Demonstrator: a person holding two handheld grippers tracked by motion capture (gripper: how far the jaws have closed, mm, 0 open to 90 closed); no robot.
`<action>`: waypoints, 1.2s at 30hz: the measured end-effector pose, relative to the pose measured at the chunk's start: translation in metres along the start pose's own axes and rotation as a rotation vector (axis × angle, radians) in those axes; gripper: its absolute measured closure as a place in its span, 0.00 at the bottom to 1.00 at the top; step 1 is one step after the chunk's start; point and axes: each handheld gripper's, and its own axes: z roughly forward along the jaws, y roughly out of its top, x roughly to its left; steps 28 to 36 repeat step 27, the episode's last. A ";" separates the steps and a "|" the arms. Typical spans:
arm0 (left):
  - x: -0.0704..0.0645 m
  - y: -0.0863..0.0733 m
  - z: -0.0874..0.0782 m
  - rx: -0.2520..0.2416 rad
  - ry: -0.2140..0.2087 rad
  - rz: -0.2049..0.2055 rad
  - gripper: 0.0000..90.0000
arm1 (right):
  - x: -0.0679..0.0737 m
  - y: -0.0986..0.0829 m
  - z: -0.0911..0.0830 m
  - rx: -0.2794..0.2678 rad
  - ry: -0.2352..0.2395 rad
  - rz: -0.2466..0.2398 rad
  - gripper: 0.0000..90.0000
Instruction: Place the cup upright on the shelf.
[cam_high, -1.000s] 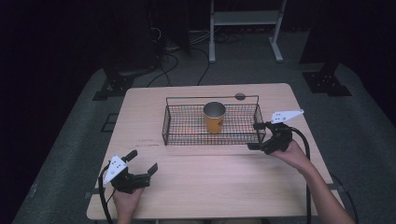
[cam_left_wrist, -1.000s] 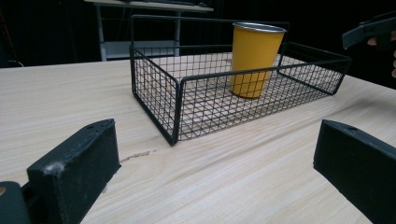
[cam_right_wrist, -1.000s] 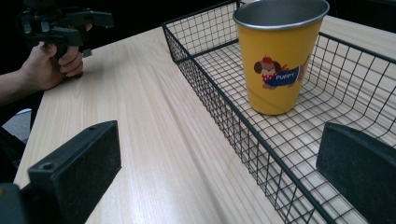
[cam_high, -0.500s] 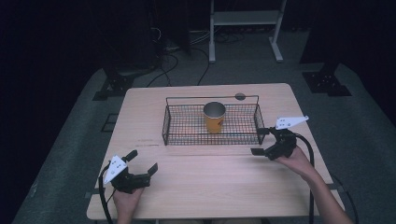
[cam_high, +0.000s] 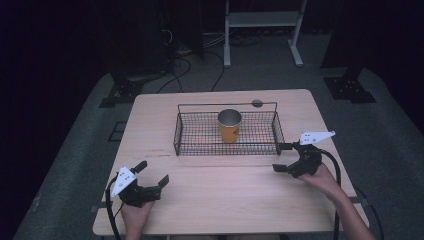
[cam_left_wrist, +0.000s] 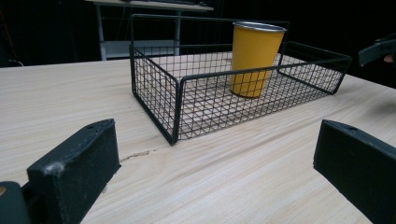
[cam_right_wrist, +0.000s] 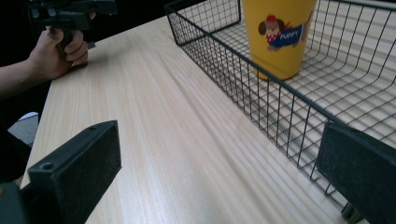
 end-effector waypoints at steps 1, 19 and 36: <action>0.000 0.000 0.000 0.000 0.000 0.000 0.00 | 0.000 -0.003 -0.001 -0.005 -0.005 0.003 0.00; 0.000 0.000 0.000 0.005 0.005 0.001 0.00 | 0.007 -0.025 -0.013 -0.020 -0.022 0.028 0.00; 0.000 0.000 0.001 0.009 0.004 0.000 0.00 | 0.012 -0.034 -0.019 -0.042 -0.030 0.043 0.00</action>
